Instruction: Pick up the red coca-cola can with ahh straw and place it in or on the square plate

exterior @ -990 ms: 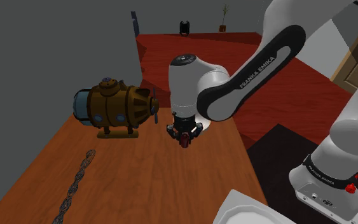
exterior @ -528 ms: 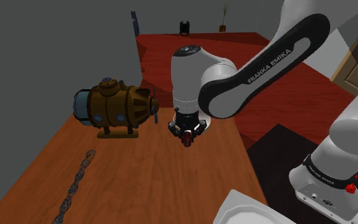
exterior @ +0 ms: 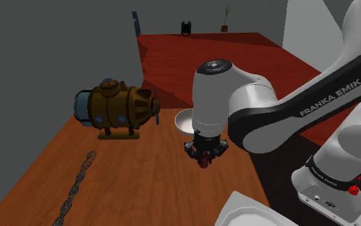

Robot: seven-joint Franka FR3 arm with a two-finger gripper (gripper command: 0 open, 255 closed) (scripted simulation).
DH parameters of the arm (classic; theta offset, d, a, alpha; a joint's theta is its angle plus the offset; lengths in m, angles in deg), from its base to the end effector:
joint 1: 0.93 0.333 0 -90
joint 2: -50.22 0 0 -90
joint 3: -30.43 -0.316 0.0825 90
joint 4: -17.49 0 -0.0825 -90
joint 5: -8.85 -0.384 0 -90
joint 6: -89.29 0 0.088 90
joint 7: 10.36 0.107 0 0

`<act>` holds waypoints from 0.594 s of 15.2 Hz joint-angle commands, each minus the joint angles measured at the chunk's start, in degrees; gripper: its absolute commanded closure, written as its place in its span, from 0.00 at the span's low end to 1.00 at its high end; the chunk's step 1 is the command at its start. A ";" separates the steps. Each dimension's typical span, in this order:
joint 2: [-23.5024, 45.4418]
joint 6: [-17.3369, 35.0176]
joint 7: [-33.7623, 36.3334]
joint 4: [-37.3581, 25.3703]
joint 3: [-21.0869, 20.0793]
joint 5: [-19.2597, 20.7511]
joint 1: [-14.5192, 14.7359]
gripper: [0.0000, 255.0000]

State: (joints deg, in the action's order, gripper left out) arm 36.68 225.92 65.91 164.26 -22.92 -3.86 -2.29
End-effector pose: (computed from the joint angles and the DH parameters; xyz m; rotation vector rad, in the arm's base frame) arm 0.2749 0.3397 0.3142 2.9672 -0.9236 0.0416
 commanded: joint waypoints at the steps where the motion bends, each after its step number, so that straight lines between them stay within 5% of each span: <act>1: -3.90 -0.53 0.08 2.54 -0.08 -4.74 3.80 1.00; 9: -14.38 -3.79 5.30 8.59 -1.86 -16.60 17.84 1.00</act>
State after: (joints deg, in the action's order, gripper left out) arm 23.98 223.18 70.18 172.35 -24.64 -18.87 13.39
